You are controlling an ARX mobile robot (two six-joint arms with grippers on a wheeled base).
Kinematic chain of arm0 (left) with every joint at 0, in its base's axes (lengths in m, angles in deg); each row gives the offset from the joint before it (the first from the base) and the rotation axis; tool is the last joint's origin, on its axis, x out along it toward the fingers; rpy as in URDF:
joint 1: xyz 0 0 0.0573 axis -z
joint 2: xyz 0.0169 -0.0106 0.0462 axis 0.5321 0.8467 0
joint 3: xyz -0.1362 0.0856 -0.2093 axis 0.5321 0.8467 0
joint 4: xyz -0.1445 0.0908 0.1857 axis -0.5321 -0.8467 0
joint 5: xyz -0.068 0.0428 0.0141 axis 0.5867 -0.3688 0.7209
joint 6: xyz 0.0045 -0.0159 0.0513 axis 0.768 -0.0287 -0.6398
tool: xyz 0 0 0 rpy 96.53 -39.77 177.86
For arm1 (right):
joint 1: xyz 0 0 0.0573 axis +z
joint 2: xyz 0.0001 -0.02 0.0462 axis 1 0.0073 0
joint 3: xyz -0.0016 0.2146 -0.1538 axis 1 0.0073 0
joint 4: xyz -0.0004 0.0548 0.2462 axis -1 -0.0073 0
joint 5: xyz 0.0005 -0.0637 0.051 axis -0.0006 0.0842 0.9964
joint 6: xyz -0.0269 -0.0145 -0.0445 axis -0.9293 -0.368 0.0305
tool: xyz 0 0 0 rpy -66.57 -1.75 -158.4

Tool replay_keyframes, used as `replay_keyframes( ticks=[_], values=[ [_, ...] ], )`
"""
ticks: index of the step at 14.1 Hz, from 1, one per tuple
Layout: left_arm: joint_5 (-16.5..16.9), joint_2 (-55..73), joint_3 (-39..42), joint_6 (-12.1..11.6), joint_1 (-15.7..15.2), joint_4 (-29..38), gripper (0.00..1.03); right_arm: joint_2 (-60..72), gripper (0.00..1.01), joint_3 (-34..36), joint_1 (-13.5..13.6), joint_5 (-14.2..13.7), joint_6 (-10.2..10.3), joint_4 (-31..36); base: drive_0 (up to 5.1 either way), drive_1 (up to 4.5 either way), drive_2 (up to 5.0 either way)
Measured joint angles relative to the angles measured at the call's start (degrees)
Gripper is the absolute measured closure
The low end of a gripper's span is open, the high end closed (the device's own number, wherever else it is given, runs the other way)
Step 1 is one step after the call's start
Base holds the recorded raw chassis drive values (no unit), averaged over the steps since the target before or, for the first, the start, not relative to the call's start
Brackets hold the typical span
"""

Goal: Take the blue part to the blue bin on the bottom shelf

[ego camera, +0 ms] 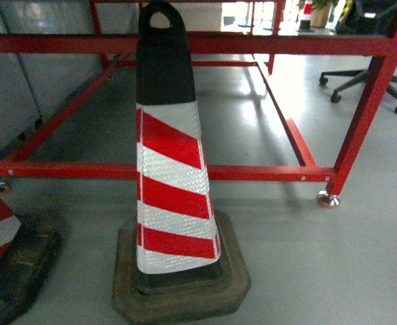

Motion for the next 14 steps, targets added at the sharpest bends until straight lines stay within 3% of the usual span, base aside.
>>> replay_keyframes(
  ticks=[14],
  values=[
    [-0.2,0.0,0.0,0.1,0.0,0.0,0.05,0.0,0.03,0.0,0.0,0.1,-0.1,0.0,0.0,0.00,0.0]
  ],
)
